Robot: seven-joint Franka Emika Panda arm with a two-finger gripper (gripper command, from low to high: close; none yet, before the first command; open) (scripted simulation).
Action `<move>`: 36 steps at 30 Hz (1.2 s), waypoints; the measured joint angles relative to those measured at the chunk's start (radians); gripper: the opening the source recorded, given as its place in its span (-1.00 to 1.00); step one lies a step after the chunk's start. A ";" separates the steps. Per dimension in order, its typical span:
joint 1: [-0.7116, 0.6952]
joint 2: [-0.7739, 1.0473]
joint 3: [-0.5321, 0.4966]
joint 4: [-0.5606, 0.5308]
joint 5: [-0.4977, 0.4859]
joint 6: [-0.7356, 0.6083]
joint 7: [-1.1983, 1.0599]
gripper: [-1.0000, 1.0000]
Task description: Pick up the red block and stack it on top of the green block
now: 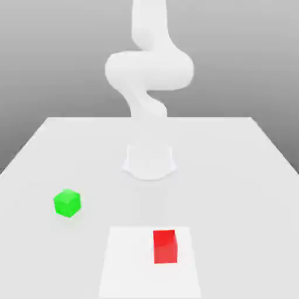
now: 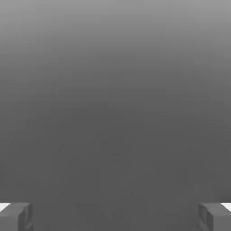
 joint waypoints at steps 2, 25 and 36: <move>0.007 0.081 0.001 -0.043 0.006 0.047 -0.003 0.00; 0.057 0.918 0.018 -0.375 -0.024 0.578 0.028 0.00; 0.056 0.914 0.019 -0.376 -0.026 0.574 0.030 -1.00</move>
